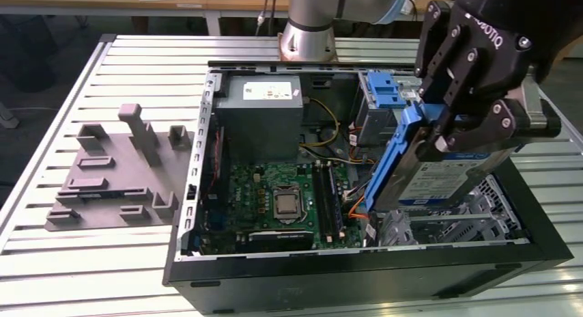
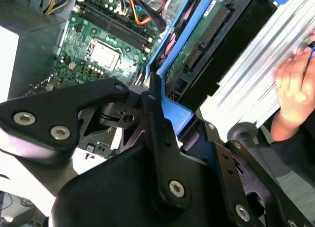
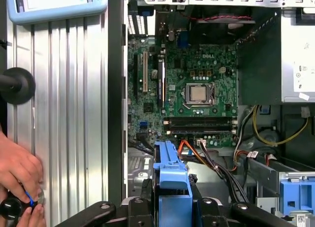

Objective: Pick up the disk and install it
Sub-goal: 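Insert the disk into the insertion slot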

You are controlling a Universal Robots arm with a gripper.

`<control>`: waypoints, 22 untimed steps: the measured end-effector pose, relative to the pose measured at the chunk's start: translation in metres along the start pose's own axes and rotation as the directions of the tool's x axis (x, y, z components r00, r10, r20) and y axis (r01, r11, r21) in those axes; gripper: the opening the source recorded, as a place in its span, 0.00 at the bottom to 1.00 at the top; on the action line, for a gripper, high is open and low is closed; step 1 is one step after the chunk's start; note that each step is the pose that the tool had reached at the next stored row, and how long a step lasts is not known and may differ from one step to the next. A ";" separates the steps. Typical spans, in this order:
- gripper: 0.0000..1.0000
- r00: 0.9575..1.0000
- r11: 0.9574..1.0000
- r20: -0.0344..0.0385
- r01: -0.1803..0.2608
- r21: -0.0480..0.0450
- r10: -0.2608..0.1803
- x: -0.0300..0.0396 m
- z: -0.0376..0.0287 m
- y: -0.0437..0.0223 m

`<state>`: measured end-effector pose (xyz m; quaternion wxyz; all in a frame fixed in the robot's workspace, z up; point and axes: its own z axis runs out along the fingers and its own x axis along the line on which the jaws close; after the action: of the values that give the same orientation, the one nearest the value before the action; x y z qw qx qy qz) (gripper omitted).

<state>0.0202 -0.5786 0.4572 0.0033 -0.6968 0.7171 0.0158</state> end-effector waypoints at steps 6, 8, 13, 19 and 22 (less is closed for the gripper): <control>0.36 1.000 1.000 0.000 0.000 0.000 0.000 -0.0003 0.0018 -0.0163; 0.36 1.000 1.000 0.000 0.000 0.000 0.000 -0.0004 0.0021 -0.0204; 0.36 1.000 1.000 0.000 0.000 0.000 0.000 -0.0004 0.0022 -0.0219; 0.36 1.000 1.000 0.000 0.000 0.000 0.000 -0.0006 0.0022 -0.0290; 0.36 1.000 1.000 0.000 0.000 0.000 0.000 -0.0007 0.0022 -0.0304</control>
<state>0.0506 -0.5787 0.4545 0.0033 -0.6968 0.7171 0.0159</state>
